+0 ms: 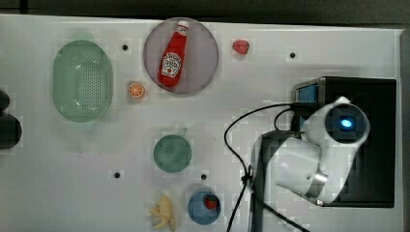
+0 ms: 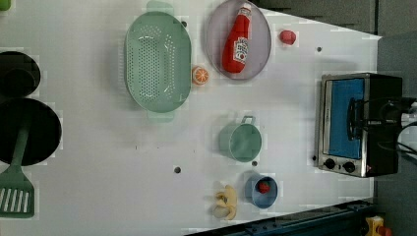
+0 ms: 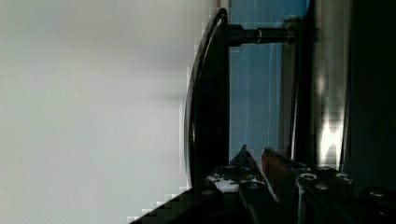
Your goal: Flap open oven.
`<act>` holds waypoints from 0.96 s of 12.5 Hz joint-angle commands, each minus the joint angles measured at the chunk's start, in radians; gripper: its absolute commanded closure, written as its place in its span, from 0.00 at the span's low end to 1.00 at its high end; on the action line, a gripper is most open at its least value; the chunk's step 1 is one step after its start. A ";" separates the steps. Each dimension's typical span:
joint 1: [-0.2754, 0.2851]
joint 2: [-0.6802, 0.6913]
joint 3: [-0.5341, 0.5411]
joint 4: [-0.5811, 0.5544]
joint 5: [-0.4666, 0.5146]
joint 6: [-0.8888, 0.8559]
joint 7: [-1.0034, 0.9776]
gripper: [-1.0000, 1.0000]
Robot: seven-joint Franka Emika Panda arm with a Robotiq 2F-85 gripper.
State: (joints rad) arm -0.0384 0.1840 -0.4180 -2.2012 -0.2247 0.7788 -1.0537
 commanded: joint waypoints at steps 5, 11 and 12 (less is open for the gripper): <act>0.109 0.050 0.129 -0.050 -0.295 0.009 0.480 0.82; 0.180 0.174 0.175 -0.039 -0.472 0.007 0.759 0.82; 0.196 0.200 0.176 -0.035 -0.513 0.007 0.826 0.82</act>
State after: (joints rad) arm 0.1436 0.3877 -0.2390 -2.2305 -0.7178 0.7905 -0.3633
